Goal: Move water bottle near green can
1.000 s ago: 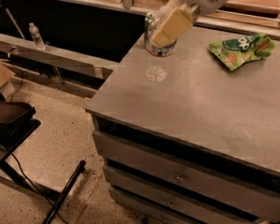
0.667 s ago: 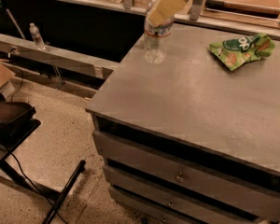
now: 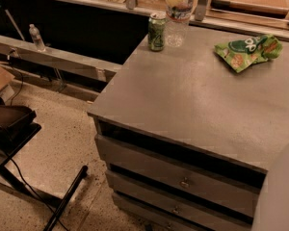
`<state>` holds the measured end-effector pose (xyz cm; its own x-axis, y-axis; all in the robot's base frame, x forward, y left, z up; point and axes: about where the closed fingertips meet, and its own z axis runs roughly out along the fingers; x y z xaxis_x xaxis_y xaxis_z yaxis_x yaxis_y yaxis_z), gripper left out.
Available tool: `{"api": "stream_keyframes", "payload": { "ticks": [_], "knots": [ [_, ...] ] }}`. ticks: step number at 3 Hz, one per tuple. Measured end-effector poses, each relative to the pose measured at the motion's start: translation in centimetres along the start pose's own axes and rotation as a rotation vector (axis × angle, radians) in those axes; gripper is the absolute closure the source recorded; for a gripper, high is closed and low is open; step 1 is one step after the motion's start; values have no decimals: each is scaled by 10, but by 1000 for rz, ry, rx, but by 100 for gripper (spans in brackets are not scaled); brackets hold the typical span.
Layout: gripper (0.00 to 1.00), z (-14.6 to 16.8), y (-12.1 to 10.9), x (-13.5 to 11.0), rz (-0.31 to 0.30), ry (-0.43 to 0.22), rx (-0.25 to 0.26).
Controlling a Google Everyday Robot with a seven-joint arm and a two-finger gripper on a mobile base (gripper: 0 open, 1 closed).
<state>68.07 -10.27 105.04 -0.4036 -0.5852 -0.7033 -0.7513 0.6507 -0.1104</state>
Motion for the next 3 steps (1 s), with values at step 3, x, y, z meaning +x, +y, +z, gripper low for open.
{"api": "stream_keyframes", "payload": {
  "ticks": [3],
  "knots": [
    [100,52,-56,12,209,82,141]
  ]
}}
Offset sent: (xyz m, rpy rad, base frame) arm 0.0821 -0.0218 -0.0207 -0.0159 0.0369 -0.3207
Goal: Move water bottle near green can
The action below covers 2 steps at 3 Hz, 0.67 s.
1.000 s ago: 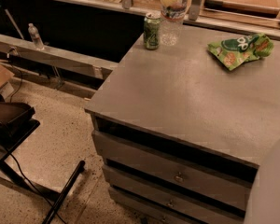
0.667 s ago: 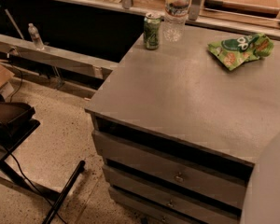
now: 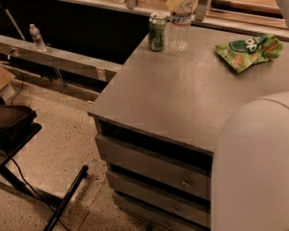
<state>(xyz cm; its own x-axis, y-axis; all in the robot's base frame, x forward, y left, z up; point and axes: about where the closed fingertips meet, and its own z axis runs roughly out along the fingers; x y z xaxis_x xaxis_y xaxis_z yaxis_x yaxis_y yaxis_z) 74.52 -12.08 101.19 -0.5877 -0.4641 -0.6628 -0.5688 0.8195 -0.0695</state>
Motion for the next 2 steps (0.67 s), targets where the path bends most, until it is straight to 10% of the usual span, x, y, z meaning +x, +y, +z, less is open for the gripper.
{"api": "stream_keyframes", "payload": {
  "ticks": [2],
  "knots": [
    [82,37,6,21,0,90,-86]
  ]
}}
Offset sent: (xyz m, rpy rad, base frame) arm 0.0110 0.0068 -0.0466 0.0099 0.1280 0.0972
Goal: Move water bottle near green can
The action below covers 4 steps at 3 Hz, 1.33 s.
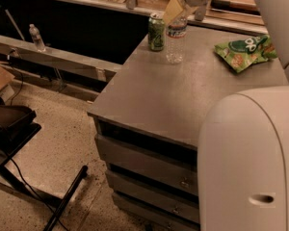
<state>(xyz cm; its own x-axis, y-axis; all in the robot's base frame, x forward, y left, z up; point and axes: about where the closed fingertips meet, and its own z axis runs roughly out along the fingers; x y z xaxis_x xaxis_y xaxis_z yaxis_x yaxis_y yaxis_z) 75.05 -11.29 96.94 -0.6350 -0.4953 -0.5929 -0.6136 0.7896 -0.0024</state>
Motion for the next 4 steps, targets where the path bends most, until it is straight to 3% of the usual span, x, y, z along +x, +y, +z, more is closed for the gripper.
{"api": "stream_keyframes", "payload": {
  "ticks": [2,3,4],
  "knots": [
    [36,8,2,0,-1,6,-5],
    [4,14,3,0,-2,11,-10],
    [0,16,4,0,-2,13,-12]
  ]
}}
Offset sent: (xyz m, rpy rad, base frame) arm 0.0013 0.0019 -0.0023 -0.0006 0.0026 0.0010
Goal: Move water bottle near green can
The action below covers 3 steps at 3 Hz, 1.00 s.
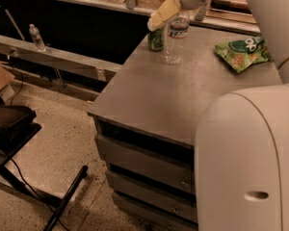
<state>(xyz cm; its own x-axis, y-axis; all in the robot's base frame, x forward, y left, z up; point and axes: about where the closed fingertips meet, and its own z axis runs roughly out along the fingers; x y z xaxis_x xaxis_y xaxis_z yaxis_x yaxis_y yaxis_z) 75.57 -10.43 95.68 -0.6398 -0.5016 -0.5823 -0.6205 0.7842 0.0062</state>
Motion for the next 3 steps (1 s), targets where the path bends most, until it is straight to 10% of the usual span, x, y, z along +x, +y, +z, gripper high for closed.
{"api": "stream_keyframes", "payload": {
  "ticks": [3],
  "knots": [
    [0,-151,-39,-28,-98,-473,32]
  ]
}}
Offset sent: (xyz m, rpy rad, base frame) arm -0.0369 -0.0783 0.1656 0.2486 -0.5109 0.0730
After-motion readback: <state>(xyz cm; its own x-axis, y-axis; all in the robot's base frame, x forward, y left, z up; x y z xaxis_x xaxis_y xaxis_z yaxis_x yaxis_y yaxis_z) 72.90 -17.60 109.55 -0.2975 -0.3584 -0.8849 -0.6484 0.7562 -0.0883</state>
